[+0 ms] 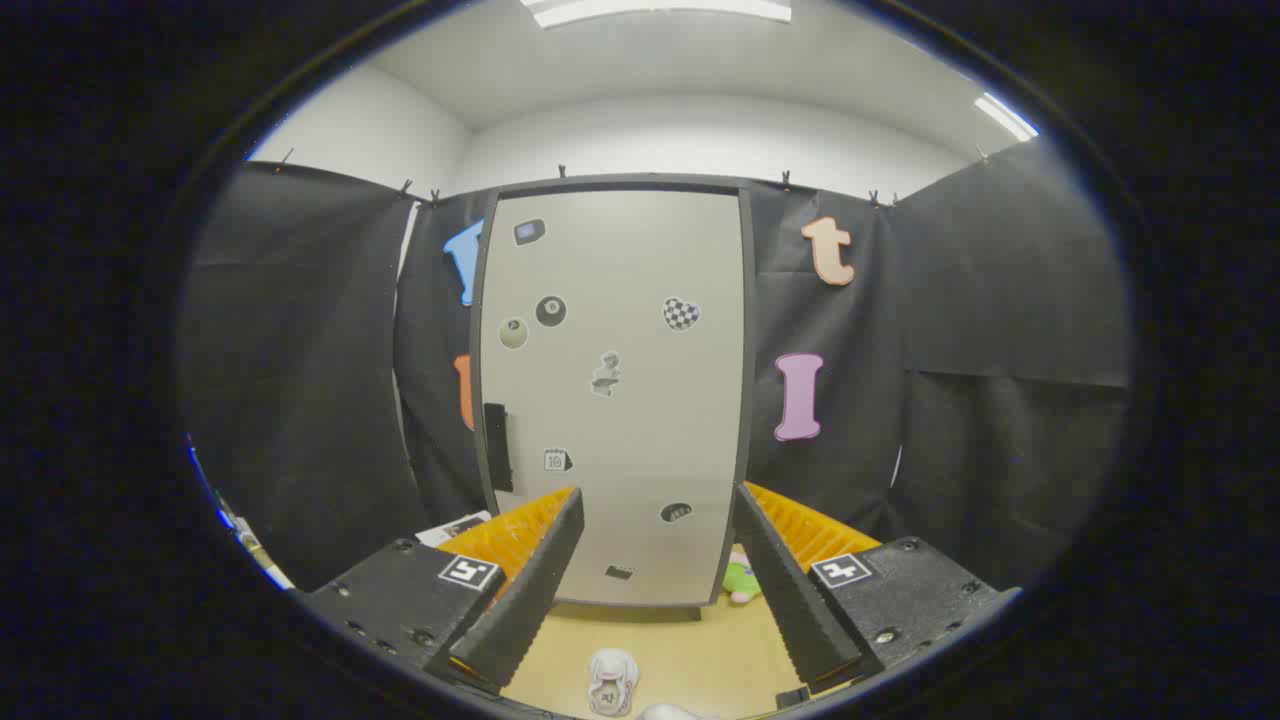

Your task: Open the shoe cabinet door, grab the shoes and put them into the shoe cabinet, then close the shoe cabinet door.

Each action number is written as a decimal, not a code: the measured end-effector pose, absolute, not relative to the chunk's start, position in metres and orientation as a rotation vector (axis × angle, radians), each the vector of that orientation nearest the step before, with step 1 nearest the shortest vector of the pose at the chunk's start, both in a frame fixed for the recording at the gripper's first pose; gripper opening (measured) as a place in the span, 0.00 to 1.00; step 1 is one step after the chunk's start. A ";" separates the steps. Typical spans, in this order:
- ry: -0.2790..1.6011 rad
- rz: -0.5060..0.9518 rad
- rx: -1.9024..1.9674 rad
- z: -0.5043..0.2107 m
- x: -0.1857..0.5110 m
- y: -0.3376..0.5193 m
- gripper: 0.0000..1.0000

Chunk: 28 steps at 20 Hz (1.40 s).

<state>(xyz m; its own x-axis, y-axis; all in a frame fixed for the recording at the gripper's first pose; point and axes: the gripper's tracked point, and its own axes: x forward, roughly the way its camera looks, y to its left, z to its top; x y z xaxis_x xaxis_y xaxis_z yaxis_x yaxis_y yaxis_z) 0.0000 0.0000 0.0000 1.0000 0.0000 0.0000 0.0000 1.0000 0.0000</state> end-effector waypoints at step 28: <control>0.003 0.005 -0.015 -0.012 0.021 0.039 0.98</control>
